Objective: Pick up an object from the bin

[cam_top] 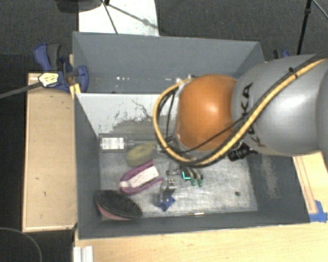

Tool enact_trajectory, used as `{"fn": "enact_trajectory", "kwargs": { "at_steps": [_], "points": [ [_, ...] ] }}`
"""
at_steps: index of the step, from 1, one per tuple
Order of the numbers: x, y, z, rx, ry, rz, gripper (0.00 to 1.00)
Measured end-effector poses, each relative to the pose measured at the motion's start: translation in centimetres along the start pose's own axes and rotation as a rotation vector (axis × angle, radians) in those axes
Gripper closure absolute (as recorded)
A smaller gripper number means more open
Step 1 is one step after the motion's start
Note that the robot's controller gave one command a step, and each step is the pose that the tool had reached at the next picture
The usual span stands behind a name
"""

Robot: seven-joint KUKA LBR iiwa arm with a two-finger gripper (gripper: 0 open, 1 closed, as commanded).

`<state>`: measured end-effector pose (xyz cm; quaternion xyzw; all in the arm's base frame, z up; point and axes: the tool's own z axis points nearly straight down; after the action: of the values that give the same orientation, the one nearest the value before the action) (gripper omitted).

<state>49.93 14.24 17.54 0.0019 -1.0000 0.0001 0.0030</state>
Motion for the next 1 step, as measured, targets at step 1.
{"fn": "enact_trajectory", "kwargs": {
  "at_steps": [1],
  "points": [
    [-2.21, 6.96, 8.9, 0.0, -0.009, -0.136, 0.0]
  ]
}}
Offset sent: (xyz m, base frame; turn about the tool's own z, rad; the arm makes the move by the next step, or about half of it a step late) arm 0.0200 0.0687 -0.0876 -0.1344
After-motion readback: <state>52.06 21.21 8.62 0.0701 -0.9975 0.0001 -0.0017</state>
